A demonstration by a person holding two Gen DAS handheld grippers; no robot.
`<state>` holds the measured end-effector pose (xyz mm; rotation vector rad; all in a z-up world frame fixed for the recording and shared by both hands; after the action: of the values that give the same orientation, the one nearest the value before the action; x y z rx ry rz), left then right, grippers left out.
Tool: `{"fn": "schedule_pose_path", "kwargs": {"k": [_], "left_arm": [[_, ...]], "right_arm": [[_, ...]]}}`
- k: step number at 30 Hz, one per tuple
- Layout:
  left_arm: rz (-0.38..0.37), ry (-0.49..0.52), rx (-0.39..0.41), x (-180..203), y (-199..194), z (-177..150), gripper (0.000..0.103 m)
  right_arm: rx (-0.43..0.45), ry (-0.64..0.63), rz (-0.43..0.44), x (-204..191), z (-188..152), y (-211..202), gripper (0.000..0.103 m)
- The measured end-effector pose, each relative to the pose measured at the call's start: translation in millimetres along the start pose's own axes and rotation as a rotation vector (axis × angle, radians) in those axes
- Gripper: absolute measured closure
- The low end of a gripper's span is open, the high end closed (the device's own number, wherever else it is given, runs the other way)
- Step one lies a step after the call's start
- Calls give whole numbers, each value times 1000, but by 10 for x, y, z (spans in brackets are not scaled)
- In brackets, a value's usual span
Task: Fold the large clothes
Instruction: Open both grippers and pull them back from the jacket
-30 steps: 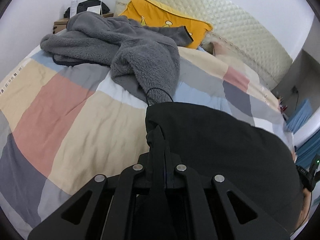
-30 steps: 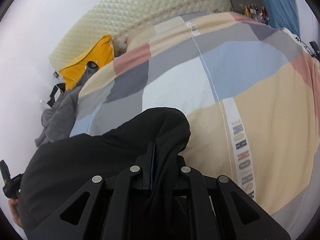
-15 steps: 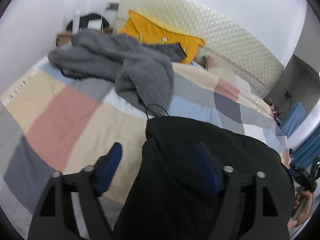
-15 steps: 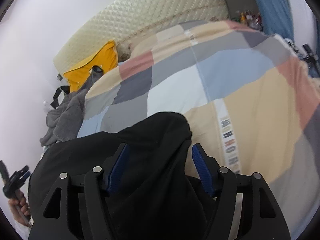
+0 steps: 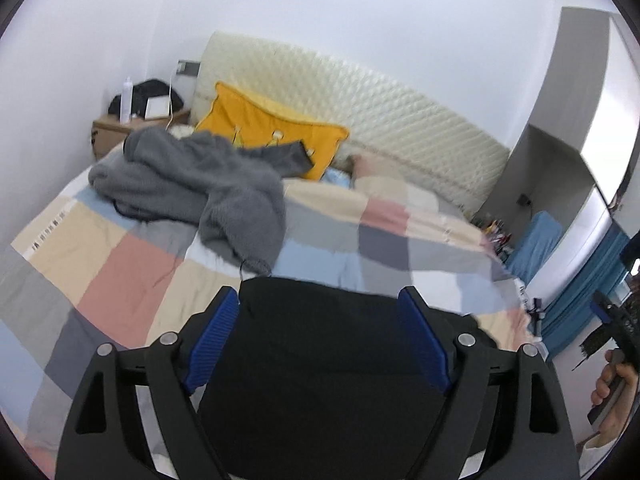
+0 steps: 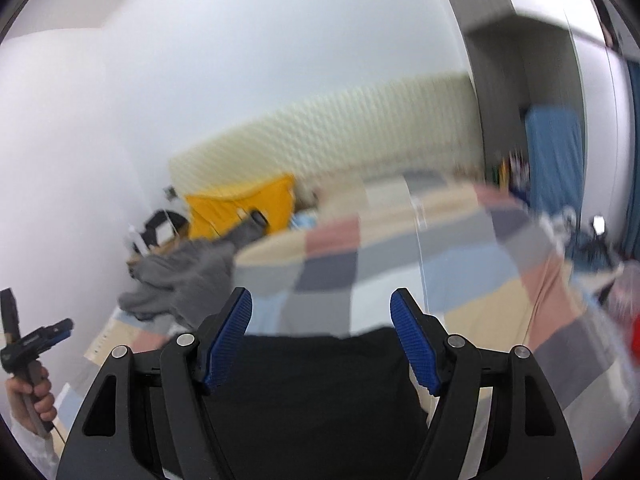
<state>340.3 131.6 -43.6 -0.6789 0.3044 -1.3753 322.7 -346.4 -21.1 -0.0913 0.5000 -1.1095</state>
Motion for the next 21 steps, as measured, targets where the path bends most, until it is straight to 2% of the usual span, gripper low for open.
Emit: {"fn": "schedule_pose_path", "kwargs": {"k": [4,8,16,21], "left_arm": [[-5,60,37,136,-436,58,20],[-57,79,67,249,-870,15,16],[-119,130,164,375,-1601,-223,0],[-109,133,207,345,-1868,-395,0]], "right_arm": [[60,-61,34,-523,258,-436,22],[93,-105,80,-958,317,-811,21],[131,-178,143,-1553,22,-1278,16],[144,-206,168,-1775,-282,-1425,8]]}}
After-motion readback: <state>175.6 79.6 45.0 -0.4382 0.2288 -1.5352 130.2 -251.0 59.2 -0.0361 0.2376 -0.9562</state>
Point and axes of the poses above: each gripper's, at about its wrist camera, not at the fingertips, and y roughly the way its jaws point, x to its right, z to its top, the point moved 5 cm from there along y, roughly the way its jaws point, and after that the axes turned 15 degrees about z, right-handed, at the moved point
